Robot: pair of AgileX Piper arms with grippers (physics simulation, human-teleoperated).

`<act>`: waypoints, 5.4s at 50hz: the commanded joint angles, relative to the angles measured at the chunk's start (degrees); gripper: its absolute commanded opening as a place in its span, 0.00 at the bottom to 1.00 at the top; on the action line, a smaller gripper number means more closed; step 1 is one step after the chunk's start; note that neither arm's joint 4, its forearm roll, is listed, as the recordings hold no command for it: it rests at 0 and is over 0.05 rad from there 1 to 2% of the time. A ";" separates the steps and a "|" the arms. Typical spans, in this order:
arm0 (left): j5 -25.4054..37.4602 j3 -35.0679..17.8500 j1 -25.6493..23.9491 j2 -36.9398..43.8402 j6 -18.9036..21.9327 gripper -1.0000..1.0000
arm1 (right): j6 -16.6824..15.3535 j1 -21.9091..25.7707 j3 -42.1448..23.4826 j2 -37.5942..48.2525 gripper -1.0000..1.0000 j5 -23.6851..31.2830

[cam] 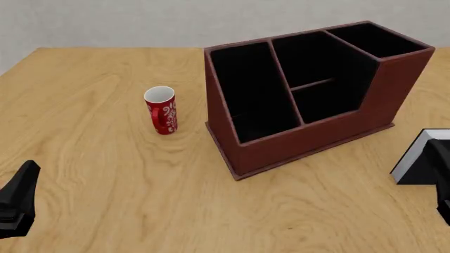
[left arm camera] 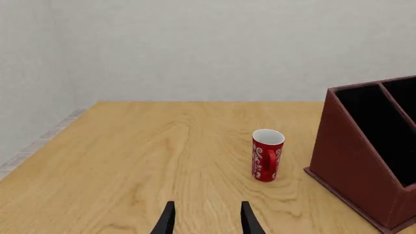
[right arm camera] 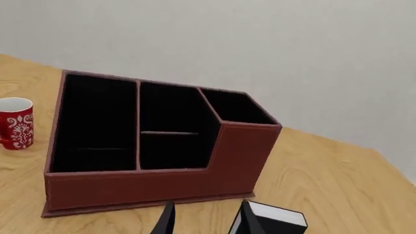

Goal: Pick up the book and place it in the left compartment of the caddy.

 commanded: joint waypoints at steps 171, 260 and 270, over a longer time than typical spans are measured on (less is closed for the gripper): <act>0.00 0.00 0.00 0.00 0.00 1.00 | -79.64 -17.30 -28.01 52.56 1.00 25.95; 0.00 0.00 0.00 0.00 0.00 1.00 | -80.46 -19.43 -24.09 57.72 0.00 21.76; 0.00 0.00 0.00 0.00 0.00 1.00 | -80.77 -19.81 -26.66 50.12 0.00 30.08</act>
